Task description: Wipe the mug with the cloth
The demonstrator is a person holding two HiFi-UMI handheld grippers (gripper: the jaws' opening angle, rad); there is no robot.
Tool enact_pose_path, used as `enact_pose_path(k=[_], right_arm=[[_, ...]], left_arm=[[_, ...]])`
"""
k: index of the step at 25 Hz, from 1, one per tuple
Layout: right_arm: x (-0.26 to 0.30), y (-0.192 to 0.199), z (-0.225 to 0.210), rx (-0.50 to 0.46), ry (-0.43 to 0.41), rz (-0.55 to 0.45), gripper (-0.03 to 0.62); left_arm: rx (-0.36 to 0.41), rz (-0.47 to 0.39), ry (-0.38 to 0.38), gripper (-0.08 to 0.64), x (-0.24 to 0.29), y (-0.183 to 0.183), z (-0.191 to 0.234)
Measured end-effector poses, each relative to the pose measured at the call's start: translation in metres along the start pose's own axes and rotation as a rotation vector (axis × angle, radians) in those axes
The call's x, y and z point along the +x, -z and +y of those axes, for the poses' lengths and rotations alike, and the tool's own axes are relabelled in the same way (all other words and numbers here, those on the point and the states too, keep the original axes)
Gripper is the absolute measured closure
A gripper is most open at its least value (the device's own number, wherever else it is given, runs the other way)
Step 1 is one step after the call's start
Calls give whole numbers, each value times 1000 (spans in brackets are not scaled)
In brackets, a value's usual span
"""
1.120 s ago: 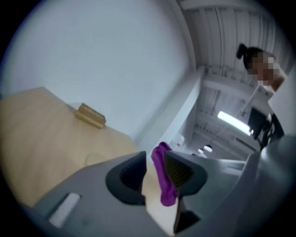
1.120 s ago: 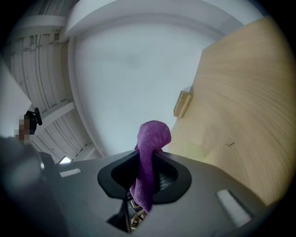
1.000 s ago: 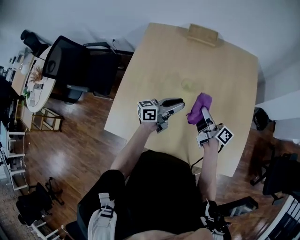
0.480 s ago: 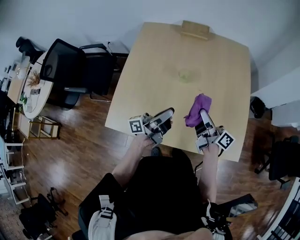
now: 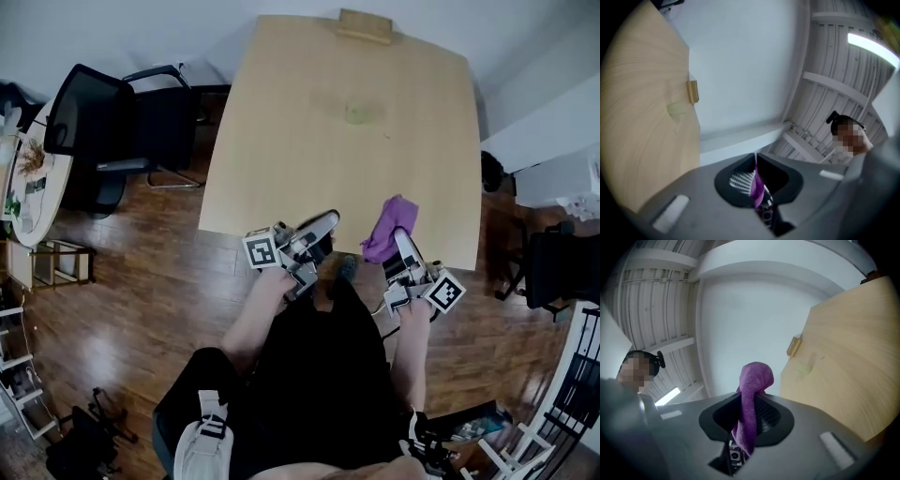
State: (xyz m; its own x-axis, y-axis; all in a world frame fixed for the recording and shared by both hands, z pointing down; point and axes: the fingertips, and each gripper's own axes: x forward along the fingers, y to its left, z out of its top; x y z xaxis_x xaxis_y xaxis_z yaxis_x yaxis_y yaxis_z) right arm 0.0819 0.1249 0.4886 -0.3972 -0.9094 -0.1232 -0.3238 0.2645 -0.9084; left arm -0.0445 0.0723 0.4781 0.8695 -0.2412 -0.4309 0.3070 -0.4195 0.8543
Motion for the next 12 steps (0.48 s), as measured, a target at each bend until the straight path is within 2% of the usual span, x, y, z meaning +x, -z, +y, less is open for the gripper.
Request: enact_pose_path(k=[3,6,12], right_arm=[[4,0,9,-11,-30,31,526],[6,3,17,-19,-64,60,526],[-6,4,24,-2,-100,97,526]], left_arm=[[47,6,-32,548,-1,2,-7],[90,-28,-59,555,-10,-5,-16],[88,-123,-94,557,-29,2,-26]])
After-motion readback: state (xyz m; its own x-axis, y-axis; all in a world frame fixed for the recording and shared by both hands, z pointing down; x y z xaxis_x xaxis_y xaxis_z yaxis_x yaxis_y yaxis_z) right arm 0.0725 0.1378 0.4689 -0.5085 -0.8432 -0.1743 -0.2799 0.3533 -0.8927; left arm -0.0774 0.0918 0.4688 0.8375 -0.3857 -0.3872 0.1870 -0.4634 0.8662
